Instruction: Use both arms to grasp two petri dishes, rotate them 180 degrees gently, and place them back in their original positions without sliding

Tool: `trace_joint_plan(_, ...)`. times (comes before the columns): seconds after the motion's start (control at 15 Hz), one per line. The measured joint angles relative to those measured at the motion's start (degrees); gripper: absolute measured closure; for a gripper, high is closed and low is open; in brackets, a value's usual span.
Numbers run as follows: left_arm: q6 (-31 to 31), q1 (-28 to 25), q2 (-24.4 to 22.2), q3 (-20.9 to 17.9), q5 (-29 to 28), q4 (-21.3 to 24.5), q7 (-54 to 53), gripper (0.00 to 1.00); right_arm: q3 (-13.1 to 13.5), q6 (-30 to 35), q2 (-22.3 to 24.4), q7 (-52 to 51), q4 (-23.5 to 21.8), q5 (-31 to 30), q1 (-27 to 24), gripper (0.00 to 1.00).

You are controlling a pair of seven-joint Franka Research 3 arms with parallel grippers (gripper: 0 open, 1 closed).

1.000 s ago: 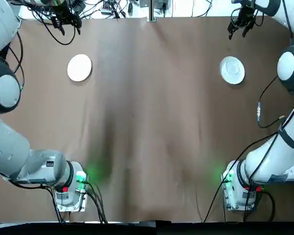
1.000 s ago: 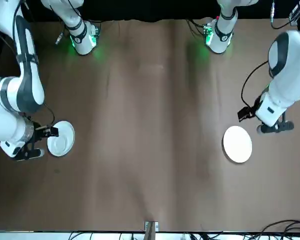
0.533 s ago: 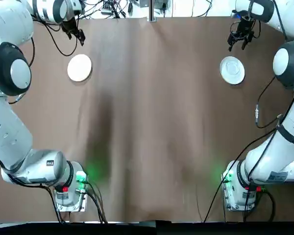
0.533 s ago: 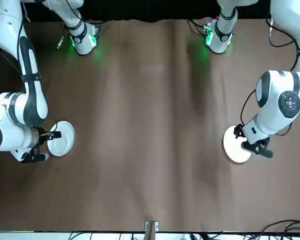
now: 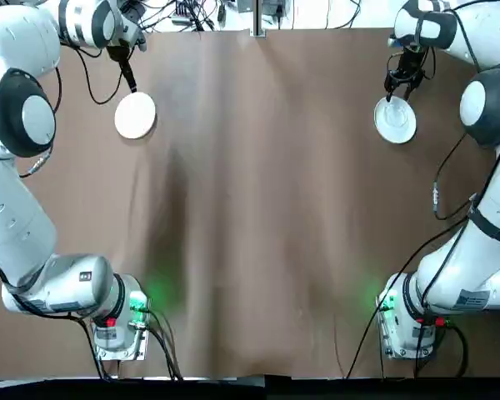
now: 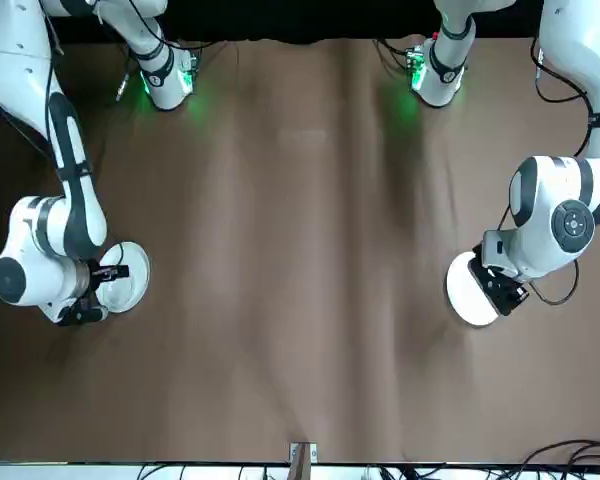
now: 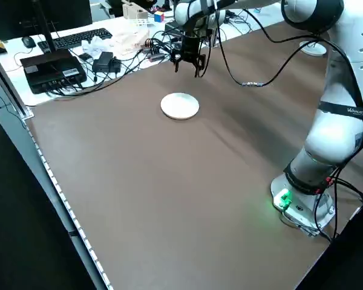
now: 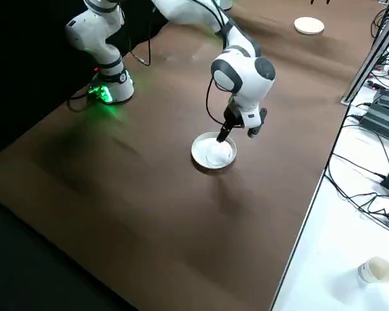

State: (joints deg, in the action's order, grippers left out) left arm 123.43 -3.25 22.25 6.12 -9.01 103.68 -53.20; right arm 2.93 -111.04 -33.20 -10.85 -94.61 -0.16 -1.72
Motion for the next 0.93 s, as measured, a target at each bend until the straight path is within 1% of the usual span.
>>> trace_joint_plan(0.07,0.20,-0.39,0.36,0.00,0.00,0.01,-2.60,0.01,0.01,-0.67,-0.54,-0.33,-0.02,-0.01,-0.01,0.21)
trace_joint_plan(0.27,3.01,-1.30,1.35,0.08,0.00,1.20,-7.86,0.01,0.07,-2.50,-1.76,-0.99,-0.02,-0.02,-0.12,0.23)
trace_joint_plan(0.4,7.16,-2.61,1.76,0.12,0.00,3.70,-11.00,0.03,0.15,-3.40,-2.04,-1.06,-0.02,-0.03,-0.35,0.23)
trace_joint_plan(0.47,8.61,-3.34,2.06,0.15,0.00,4.75,-12.67,0.07,0.26,-4.34,-2.03,-1.05,-0.01,-0.03,-0.67,0.23)
trace_joint_plan(0.67,10.55,-4.69,3.11,0.22,0.00,6.30,-15.59,0.09,0.59,-7.96,-2.06,-1.07,0.00,-0.03,-3.70,0.24)
trace_joint_plan(0.73,11.43,-4.96,3.37,0.33,0.00,6.78,-15.98,0.14,0.62,-8.46,-2.14,-1.16,-0.01,-0.03,-4.98,0.29)
trace_joint_plan(0.8,12.22,-5.15,3.50,0.54,0.00,7.34,-16.55,0.19,0.62,-8.68,-2.31,-1.33,-0.02,-0.03,-5.95,0.30)
trace_joint_plan(0.87,12.73,-5.28,3.54,0.75,0.00,7.89,-17.36,0.19,0.62,-8.84,-2.51,-1.38,-0.02,-0.03,-6.46,0.30)
trace_joint_plan(0.93,13.00,-5.38,3.55,0.92,0.00,8.24,-18.69,0.25,0.59,-8.99,-2.70,-1.37,-0.02,-0.03,-6.54,0.30)
